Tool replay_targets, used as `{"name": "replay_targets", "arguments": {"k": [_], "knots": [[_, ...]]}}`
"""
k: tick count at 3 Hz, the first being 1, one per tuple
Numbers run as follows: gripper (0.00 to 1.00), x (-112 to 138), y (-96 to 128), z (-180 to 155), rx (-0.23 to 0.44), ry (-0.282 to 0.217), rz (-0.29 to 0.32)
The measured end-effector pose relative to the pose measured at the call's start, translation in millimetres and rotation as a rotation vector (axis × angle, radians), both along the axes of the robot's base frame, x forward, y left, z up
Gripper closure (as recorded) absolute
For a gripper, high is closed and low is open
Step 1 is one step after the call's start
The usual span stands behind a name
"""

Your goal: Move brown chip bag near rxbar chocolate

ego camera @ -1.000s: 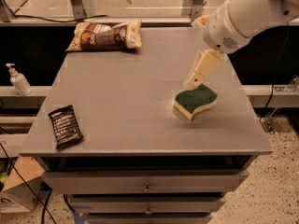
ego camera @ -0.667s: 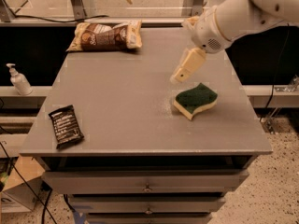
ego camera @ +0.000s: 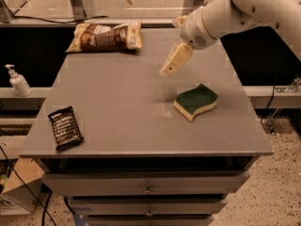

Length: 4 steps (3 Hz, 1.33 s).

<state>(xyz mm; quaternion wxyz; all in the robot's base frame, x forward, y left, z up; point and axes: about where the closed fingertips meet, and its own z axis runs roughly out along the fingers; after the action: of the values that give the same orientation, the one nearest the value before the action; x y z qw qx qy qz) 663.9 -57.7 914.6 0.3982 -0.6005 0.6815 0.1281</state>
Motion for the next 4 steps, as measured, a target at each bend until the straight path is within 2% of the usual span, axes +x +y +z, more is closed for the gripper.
{"name": "replay_targets", "arguments": {"k": [1,3,4], "knots": [[0.00,3.9,2.7,-7.2,0.003,-0.003,-0.053],[0.00,52.2,32.0,-6.0,0.108,-0.076,-0.150],[0.00,75.5,53.6,-12.2,0.163,-0.078,-0.163]]}}
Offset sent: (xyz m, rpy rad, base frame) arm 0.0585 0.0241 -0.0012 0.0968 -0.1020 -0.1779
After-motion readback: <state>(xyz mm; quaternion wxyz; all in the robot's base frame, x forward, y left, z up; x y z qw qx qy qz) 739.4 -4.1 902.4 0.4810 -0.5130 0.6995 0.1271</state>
